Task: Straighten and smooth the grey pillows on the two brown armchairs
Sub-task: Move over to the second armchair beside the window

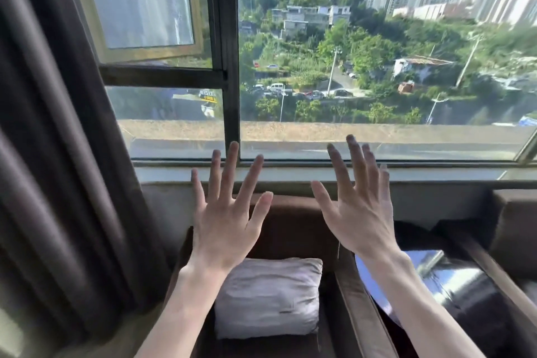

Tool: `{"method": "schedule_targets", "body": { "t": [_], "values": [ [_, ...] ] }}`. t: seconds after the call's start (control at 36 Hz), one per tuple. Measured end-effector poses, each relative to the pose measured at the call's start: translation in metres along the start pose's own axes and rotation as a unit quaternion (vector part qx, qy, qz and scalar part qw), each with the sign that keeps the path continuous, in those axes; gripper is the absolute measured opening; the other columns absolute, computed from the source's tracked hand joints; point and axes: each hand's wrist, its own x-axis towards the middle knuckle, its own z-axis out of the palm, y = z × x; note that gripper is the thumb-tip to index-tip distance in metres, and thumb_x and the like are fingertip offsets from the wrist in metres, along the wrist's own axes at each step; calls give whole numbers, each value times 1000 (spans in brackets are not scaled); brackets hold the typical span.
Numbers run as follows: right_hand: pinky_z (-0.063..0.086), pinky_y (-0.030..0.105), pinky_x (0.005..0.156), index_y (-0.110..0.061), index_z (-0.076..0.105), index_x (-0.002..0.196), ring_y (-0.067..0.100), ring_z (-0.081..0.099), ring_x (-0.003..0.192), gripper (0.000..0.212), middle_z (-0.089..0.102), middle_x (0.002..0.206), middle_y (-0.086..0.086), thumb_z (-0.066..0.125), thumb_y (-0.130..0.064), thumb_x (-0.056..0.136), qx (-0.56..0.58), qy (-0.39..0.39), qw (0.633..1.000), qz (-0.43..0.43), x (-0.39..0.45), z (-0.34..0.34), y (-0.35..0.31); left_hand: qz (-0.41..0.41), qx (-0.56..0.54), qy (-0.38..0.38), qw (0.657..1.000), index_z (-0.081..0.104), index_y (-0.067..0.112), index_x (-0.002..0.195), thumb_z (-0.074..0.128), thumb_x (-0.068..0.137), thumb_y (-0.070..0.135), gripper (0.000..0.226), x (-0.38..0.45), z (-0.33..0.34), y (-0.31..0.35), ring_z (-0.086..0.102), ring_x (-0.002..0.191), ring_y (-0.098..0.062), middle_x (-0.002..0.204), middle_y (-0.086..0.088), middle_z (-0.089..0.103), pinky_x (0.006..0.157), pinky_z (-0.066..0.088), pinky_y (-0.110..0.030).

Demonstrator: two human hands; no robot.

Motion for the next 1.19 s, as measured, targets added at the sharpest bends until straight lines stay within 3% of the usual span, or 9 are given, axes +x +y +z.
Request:
{"method": "schedule_targets", "body": {
  "t": [0.25, 0.53, 0.75, 0.86, 0.97, 1.19],
  "values": [
    [11, 64, 124, -39, 19, 162, 27, -1, 160, 71, -4, 173, -2, 37, -65, 99, -16, 125, 992, -32, 13, -40, -21, 7, 7, 70, 997, 16, 36, 158, 20, 103, 60, 60, 22, -46, 17, 2, 156, -31, 169, -6, 3, 120, 8, -67],
    [11, 64, 124, -41, 7, 162, 25, -4, 160, 74, -6, 173, -7, 24, -73, 99, -49, 96, 994, 0, -19, -20, -25, 27, -16, 34, 999, 19, 37, 158, 24, 101, 62, 62, 2, -33, 10, 4, 156, -31, 170, -3, 5, 120, 12, -67],
    [5, 64, 125, -38, 7, 163, 23, -8, 160, 76, -8, 173, -6, 28, -71, 99, -91, 66, 990, 88, -56, -25, -5, 66, -64, -34, 995, 8, 38, 159, 18, 102, 60, 62, -5, -2, 23, -3, 156, -29, 170, -1, -4, 121, 10, -66],
    [2, 65, 125, -37, 5, 164, 21, -12, 159, 77, -10, 173, -7, 26, -71, 99, -129, 53, 982, 129, -85, -37, 14, 99, -94, -67, 988, 8, 38, 159, 22, 101, 59, 63, -14, 15, 52, -4, 156, -30, 170, -1, -6, 120, 11, -67],
    [4, 67, 124, -36, 17, 163, 26, -2, 160, 75, 2, 174, -4, 36, -68, 98, -154, 62, 972, 165, -116, -54, 37, 133, -135, -91, 978, 5, 40, 159, 20, 101, 61, 63, -29, 23, 88, -8, 156, -28, 169, 1, -8, 121, 8, -66],
    [10, 64, 124, -39, 26, 160, 26, 3, 160, 70, 7, 173, -5, 43, -66, 97, -198, 80, 941, 263, -190, -104, 82, 192, -230, -121, 946, 15, 40, 158, 16, 101, 62, 61, -53, 32, 176, -2, 156, -19, 169, 9, -2, 125, 8, -50]
  ]
}}
